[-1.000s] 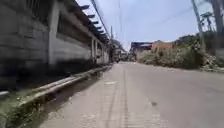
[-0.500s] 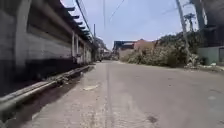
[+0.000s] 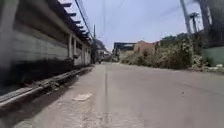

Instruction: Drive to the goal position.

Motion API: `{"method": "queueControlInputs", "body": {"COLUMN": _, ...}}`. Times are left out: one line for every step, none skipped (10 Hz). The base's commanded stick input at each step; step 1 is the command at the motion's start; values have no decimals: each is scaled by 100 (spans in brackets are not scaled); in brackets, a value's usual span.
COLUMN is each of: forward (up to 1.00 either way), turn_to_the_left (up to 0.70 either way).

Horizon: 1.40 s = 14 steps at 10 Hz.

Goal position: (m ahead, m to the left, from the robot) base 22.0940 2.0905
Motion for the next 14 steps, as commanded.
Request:
{"method": "queueControlInputs", "body": {"forward": 100, "turn_to_the_left": 0}}
{"method": "queueControlInputs", "body": {"forward": 100, "turn_to_the_left": 0}}
{"method": "queueControlInputs", "body": {"forward": 100, "turn_to_the_left": 0}}
{"method": "queueControlInputs", "body": {"forward": 100, "turn_to_the_left": 0}}
{"method": "queueControlInputs", "body": {"forward": 100, "turn_to_the_left": 0}}
{"method": "queueControlInputs", "body": {"forward": 100, "turn_to_the_left": 0}}
{"method": "queueControlInputs", "body": {"forward": 100, "turn_to_the_left": 0}}
{"method": "queueControlInputs", "body": {"forward": 100, "turn_to_the_left": 0}}
{"method": "queueControlInputs", "body": {"forward": 100, "turn_to_the_left": 0}}
{"method": "queueControlInputs", "body": {"forward": 100, "turn_to_the_left": 0}}
{"method": "queueControlInputs", "body": {"forward": 100, "turn_to_the_left": 0}}
{"method": "queueControlInputs", "body": {"forward": 100, "turn_to_the_left": 0}}
{"method": "queueControlInputs", "body": {"forward": 100, "turn_to_the_left": 0}}
{"method": "queueControlInputs", "body": {"forward": 100, "turn_to_the_left": 0}}
